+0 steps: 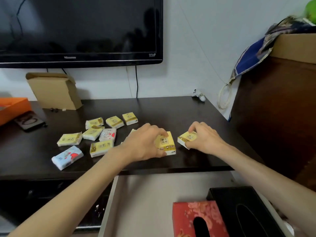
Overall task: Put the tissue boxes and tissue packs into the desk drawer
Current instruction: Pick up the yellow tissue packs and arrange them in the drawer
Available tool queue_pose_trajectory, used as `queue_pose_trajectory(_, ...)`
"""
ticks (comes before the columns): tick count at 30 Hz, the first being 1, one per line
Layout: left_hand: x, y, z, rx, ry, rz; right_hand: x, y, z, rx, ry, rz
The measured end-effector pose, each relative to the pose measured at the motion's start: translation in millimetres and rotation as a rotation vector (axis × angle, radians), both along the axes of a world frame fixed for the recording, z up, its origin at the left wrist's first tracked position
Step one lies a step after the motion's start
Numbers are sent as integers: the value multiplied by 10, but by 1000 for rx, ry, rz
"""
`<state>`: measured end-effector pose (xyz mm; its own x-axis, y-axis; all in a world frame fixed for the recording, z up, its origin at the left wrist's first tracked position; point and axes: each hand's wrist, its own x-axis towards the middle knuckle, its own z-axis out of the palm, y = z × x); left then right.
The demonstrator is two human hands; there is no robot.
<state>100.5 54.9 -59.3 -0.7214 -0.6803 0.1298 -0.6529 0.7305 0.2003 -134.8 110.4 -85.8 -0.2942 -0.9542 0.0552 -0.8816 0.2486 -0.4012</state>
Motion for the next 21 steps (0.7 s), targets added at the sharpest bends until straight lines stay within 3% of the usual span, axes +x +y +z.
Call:
queue_pose_trajectory(4,797,507,-191,89,110,-1,477,640,-19,-205,-190,288)
queue_pose_trajectory(8,1281,862,-643,165,19,24,906,1193,-290,-98,-168,514)
queue_pose_trajectory(21,1142,674,-1398,94,-225,-61,1202,784,-955,243,-50,580)
